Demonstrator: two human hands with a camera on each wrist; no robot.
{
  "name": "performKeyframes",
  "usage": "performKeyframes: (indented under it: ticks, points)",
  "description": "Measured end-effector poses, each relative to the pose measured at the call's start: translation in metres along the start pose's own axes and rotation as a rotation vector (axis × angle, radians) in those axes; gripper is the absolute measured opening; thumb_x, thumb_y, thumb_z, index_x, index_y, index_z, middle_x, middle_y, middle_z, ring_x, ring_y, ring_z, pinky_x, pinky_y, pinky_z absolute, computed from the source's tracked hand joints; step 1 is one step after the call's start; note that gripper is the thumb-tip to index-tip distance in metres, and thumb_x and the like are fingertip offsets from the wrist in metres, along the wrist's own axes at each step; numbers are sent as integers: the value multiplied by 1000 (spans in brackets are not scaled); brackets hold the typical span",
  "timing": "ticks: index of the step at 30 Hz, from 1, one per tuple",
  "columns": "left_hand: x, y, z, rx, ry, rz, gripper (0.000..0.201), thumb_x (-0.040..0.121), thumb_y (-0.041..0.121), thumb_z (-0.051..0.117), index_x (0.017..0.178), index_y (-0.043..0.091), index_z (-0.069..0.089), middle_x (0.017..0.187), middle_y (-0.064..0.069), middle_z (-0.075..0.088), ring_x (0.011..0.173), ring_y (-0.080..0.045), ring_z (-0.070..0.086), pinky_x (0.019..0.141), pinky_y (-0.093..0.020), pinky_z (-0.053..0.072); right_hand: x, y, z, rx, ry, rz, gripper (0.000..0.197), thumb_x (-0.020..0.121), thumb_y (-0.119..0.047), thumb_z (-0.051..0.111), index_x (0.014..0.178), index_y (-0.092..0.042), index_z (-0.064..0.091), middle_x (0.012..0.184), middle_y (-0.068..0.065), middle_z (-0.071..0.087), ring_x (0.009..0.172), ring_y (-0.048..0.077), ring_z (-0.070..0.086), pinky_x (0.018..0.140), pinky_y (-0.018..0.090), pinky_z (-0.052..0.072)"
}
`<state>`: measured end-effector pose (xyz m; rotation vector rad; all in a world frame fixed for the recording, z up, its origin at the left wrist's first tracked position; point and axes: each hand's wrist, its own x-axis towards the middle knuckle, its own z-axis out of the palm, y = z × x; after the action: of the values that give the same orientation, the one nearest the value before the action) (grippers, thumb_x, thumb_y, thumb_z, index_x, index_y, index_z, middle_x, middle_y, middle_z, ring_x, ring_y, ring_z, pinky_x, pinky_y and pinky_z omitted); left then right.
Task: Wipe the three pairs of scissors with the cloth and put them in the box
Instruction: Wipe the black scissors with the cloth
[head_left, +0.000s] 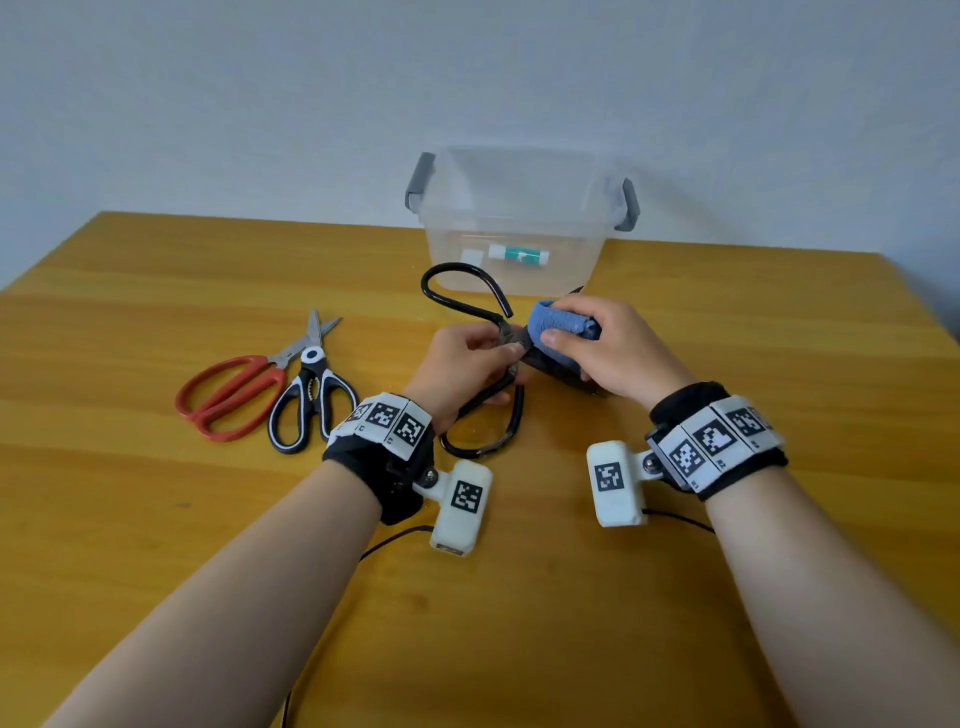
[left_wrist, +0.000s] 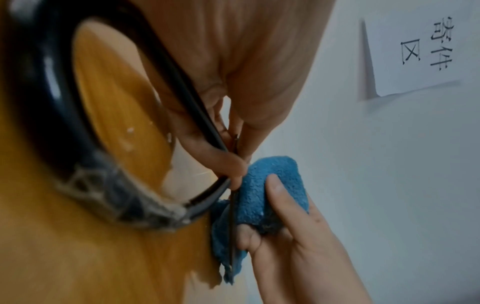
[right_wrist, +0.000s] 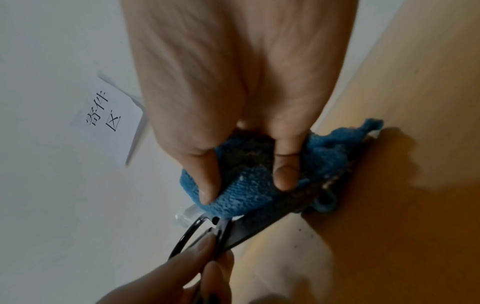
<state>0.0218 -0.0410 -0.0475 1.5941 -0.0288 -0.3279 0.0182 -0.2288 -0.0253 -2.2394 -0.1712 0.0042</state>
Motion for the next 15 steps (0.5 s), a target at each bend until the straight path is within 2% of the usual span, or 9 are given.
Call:
performKeyframes:
  ticks: [4,6,8,10,12,15]
  points:
    - [6,-3,0,-24,-31,-4,12,99,7,65,88,10,67,87,-8,71,85,-22,76,55,-24,57,6,12,1,15,52,-19,25,94,-26,70,119,-32,66,95,-23,62,65,-13,56,62,11,39]
    - [10,-4,1,-25,-40,-5,12,99,5,65,88,8,67,87,-6,71,85,-21,77,58,-26,59,9,18,3,29,56,-18,27,92,-27,74,118,-31,70,100,-24,63,81,-15,58,70,10,43]
    - [14,-5,1,16,-66,7,10,101,6,62,92,7,66,89,-3,71,86,-20,78,58,-26,60,10,22,5,40,71,-4,29,89,-27,77,118,-27,73,103,-20,65,91,-12,59,74,5,44]
    - [17,-5,3,80,-102,25,8,103,6,58,101,4,65,95,-4,70,87,-18,78,57,-25,59,12,25,7,49,86,0,30,88,-26,78,118,-24,74,103,-17,67,92,-8,61,74,2,43]
    - [21,-6,4,120,-113,29,8,104,6,56,105,3,64,97,-7,69,85,-16,77,56,-24,58,13,27,11,58,99,-5,30,88,-25,78,118,-23,75,102,-16,68,91,-6,62,73,3,43]
    - [24,-6,5,143,-118,29,7,105,6,55,102,3,61,99,-12,63,79,-13,77,54,-22,57,16,26,16,39,115,-26,30,88,-22,78,118,-22,76,96,-17,66,81,-19,57,67,1,40]
